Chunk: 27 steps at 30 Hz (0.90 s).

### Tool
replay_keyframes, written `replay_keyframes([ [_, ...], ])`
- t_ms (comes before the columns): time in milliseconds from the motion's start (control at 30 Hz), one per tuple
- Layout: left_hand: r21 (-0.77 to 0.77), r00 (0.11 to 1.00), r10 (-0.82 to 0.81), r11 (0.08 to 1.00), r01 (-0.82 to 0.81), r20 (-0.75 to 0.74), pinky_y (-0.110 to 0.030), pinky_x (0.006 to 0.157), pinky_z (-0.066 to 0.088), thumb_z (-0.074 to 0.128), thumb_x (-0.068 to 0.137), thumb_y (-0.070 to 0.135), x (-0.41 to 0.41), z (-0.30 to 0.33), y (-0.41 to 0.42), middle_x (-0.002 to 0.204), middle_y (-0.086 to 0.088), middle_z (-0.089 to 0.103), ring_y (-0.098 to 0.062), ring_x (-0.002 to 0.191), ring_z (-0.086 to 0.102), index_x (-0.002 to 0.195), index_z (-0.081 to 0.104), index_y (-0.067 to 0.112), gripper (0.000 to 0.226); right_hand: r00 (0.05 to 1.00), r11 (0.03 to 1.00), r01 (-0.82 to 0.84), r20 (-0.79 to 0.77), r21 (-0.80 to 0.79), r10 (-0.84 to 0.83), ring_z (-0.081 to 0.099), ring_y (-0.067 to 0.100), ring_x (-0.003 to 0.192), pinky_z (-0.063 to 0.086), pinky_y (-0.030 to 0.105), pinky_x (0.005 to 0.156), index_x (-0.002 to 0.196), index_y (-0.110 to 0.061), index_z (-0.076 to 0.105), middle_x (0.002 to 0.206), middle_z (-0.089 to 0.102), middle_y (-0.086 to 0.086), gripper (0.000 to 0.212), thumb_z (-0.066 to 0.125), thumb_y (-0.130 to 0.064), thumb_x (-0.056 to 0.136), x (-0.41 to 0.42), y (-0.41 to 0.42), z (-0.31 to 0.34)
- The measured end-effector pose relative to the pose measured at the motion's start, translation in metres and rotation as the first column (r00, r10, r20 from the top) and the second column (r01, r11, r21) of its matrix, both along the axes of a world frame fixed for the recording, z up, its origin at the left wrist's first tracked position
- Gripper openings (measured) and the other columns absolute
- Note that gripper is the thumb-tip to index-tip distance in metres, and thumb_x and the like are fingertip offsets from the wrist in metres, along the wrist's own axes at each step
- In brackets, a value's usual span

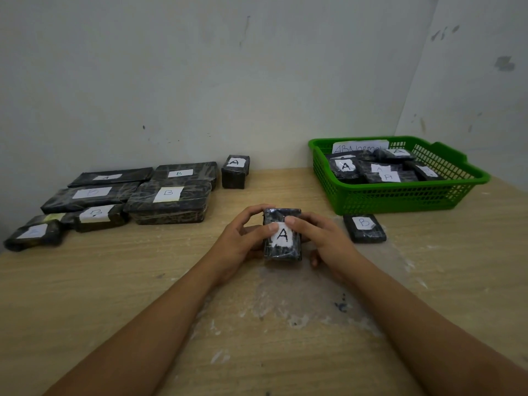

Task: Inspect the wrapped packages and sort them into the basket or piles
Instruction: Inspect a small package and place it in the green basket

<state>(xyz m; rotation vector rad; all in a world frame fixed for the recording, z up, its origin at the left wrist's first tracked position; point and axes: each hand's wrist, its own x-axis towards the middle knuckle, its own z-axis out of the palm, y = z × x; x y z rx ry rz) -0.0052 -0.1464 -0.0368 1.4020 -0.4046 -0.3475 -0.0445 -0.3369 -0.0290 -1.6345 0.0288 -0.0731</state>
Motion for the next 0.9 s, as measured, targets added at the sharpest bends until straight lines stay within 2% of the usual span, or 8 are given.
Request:
replay_keyframes([
  [167,0.003,1.0,0.023,1.0,-0.023,-0.006,-0.035,0.074,0.06,0.068,0.091,0.026,0.001,-0.001,0.0,0.1,-0.013,0.074,-0.027,0.088,0.074,0.127,0.064,0.029,0.036,0.999,1.0,-0.028,-0.022,-0.001,0.028,0.072,0.01,0.078,0.044,0.025,0.037,0.112,-0.02,0.073,0.092,0.078,-0.006,0.029,0.071,-0.041,0.091,-0.001,-0.002,0.002],
  [267,0.006,0.999,0.047,0.999,-0.047,-0.012,-0.034,0.07,0.059,0.068,0.094,0.023,0.002,-0.001,-0.001,0.099,-0.015,0.074,-0.029,0.086,0.073,0.124,0.065,0.029,0.03,0.994,0.995,-0.097,-0.043,0.03,0.098,0.074,0.01,0.088,0.054,0.031,0.046,0.117,-0.021,0.071,0.096,0.078,-0.009,0.044,0.072,-0.047,0.082,-0.001,-0.004,0.002],
  [333,-0.004,0.997,0.067,0.998,-0.067,-0.035,-0.034,0.068,0.059,0.068,0.092,0.025,0.003,-0.001,-0.001,0.101,-0.012,0.076,-0.029,0.086,0.073,0.122,0.066,0.029,0.03,0.989,0.989,-0.141,-0.044,0.04,0.142,0.074,0.011,0.096,0.057,0.032,0.051,0.123,-0.021,0.069,0.105,0.078,-0.008,0.049,0.074,-0.043,0.079,-0.001,-0.005,0.0],
  [433,-0.014,0.997,0.06,0.998,-0.061,-0.047,-0.036,0.072,0.059,0.068,0.092,0.026,0.005,-0.002,-0.001,0.104,-0.011,0.077,-0.028,0.089,0.074,0.127,0.063,0.025,0.036,0.991,0.992,-0.124,-0.039,0.004,0.124,0.075,0.015,0.093,0.052,0.029,0.044,0.125,-0.019,0.068,0.106,0.079,-0.004,0.039,0.075,-0.03,0.088,0.001,-0.007,-0.001],
  [600,-0.026,0.998,0.037,0.999,-0.038,-0.057,-0.037,0.077,0.06,0.07,0.085,0.033,0.004,-0.002,-0.001,0.108,-0.009,0.076,-0.027,0.091,0.074,0.133,0.06,0.025,0.049,0.998,0.997,-0.062,-0.018,-0.044,0.061,0.072,0.02,0.085,0.038,0.023,0.035,0.122,-0.017,0.069,0.102,0.079,-0.003,0.036,0.075,-0.028,0.089,0.003,-0.005,-0.001],
  [700,-0.014,0.998,0.024,1.0,-0.024,-0.05,-0.038,0.079,0.06,0.071,0.085,0.033,0.005,-0.003,-0.001,0.111,-0.011,0.076,-0.028,0.094,0.074,0.135,0.058,0.027,0.053,0.995,0.996,-0.092,-0.031,-0.012,0.092,0.073,0.015,0.087,0.043,0.026,0.039,0.119,-0.02,0.071,0.1,0.08,-0.002,0.032,0.074,-0.033,0.089,0.0,-0.005,0.001],
  [800,-0.027,0.999,0.01,1.0,-0.011,-0.049,-0.039,0.081,0.06,0.072,0.084,0.028,0.005,-0.003,-0.001,0.112,-0.016,0.075,-0.029,0.096,0.074,0.136,0.057,0.026,0.055,0.986,0.986,-0.158,-0.045,0.046,0.16,0.074,0.011,0.096,0.053,0.032,0.05,0.122,-0.023,0.069,0.106,0.078,-0.005,0.046,0.073,-0.042,0.08,-0.002,-0.007,0.003],
  [900,-0.051,0.997,0.032,0.998,-0.035,-0.067,-0.04,0.08,0.061,0.072,0.083,0.027,0.005,-0.003,0.0,0.113,-0.019,0.075,-0.029,0.095,0.073,0.137,0.056,0.024,0.056,0.977,0.976,-0.21,-0.032,0.057,0.212,0.073,0.015,0.105,0.057,0.035,0.056,0.133,-0.03,0.061,0.115,0.076,-0.004,0.058,0.076,-0.041,0.077,0.0,-0.01,0.001],
])
